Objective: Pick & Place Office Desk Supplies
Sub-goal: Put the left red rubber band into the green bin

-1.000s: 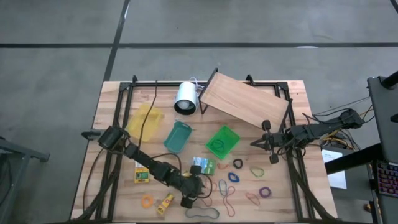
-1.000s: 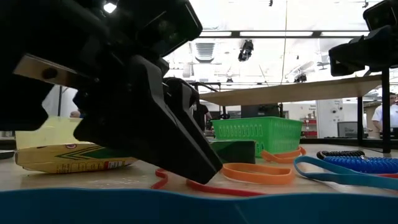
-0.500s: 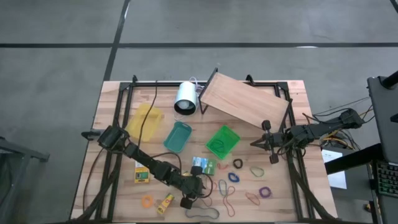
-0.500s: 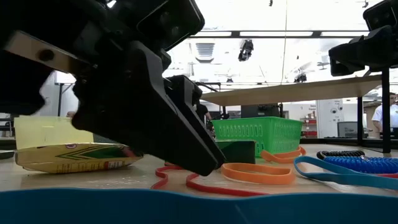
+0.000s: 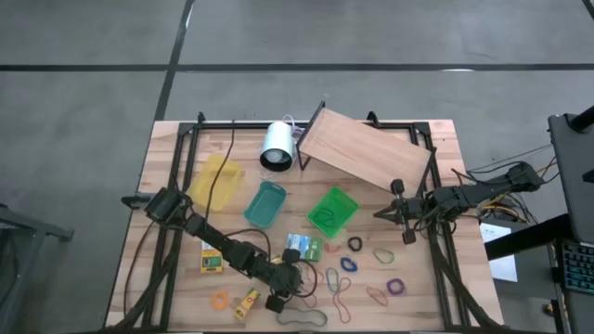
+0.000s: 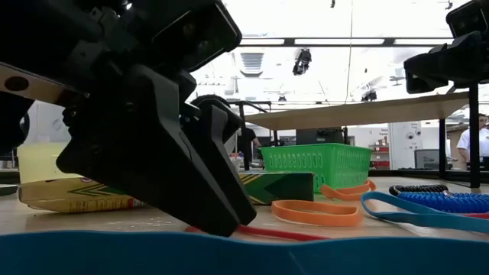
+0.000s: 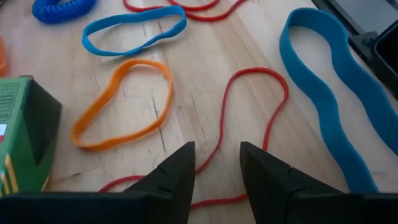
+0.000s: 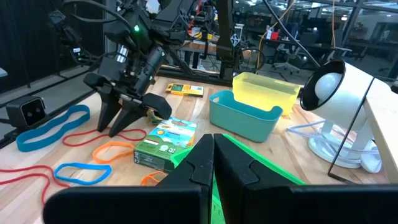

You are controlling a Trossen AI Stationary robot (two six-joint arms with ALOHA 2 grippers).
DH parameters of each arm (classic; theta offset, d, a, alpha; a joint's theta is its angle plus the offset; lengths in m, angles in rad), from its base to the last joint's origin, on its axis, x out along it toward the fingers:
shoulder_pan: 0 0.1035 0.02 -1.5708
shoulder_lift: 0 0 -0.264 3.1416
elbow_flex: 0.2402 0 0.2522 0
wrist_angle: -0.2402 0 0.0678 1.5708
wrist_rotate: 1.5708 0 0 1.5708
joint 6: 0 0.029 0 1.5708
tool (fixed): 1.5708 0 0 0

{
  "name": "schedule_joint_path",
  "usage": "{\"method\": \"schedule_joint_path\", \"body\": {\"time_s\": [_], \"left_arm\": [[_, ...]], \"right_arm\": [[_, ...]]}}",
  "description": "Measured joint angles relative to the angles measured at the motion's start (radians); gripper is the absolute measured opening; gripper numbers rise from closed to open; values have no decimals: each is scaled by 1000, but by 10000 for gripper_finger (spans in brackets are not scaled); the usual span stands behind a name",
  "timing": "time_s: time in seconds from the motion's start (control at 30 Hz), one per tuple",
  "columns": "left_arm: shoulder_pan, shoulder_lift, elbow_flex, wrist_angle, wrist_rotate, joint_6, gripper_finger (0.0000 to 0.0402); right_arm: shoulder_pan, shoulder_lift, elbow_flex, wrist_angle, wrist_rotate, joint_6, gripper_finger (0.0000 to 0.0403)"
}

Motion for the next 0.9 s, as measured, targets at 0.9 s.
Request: {"method": "schedule_joint_path", "body": {"time_s": [0.9], "left_arm": [[0,0,-1,-14,-68,53,3]], "right_arm": [[0,0,0,0,0,0,8]]}}
